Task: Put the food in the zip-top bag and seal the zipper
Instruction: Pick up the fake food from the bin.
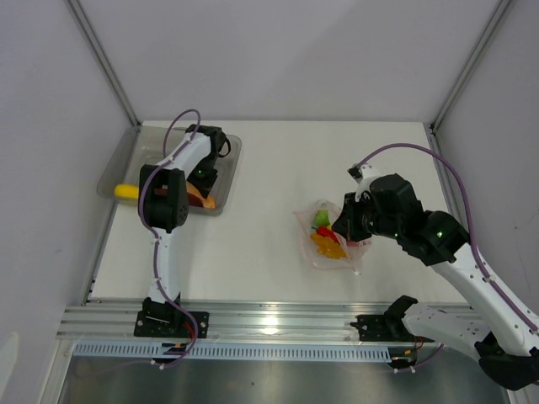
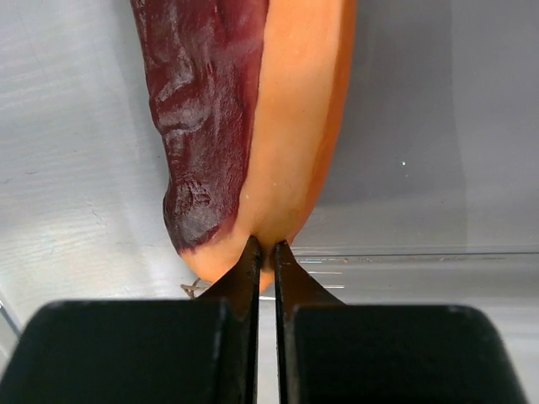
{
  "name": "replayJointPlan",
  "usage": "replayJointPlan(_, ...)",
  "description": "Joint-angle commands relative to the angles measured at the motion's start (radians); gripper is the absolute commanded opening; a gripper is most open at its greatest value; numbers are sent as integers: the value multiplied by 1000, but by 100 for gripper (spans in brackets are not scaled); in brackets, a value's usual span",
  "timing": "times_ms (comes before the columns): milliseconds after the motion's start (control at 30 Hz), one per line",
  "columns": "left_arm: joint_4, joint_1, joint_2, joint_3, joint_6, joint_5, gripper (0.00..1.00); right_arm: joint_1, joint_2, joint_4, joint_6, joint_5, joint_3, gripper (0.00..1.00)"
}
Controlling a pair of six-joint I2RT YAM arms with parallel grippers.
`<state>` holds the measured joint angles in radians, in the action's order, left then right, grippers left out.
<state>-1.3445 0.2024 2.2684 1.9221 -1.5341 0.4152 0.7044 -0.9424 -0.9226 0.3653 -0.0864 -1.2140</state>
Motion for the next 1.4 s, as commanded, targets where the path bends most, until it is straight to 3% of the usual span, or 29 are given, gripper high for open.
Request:
replayJointPlan(0, -117, -14, -33, 37, 40, 26, 1, -2, -2, 8, 3, 14, -32, 0)
replayJointPlan(167, -35, -6, -124, 43, 118, 69, 1, -2, -12, 22, 4, 13, -27, 0)
replayJointPlan(367, 229, -8, -252, -8, 305, 65, 1, -2, -30, 39, 7, 1, -15, 0)
replayJointPlan(500, 382, -18, -303, -63, 383, 4, 1, 0, -35, 44, 3, 4, -5, 0)
replayJointPlan(700, 473, -18, -380, -115, 434, -45, 0, 0, -36, 48, 3, 1, 8, 0)
replayJointPlan(967, 686, -12, -561, -354, 500, -203, 1, 3, -36, 68, 7, -12, 25, 0)
replayJointPlan(1100, 714, 9, -651, -437, 552, -269, 0, 12, -39, 82, 18, -26, 33, 0)
replayJointPlan(1367, 728, 57, -673, -475, 629, -358, 1, 24, -42, 91, 26, -18, 34, 0)
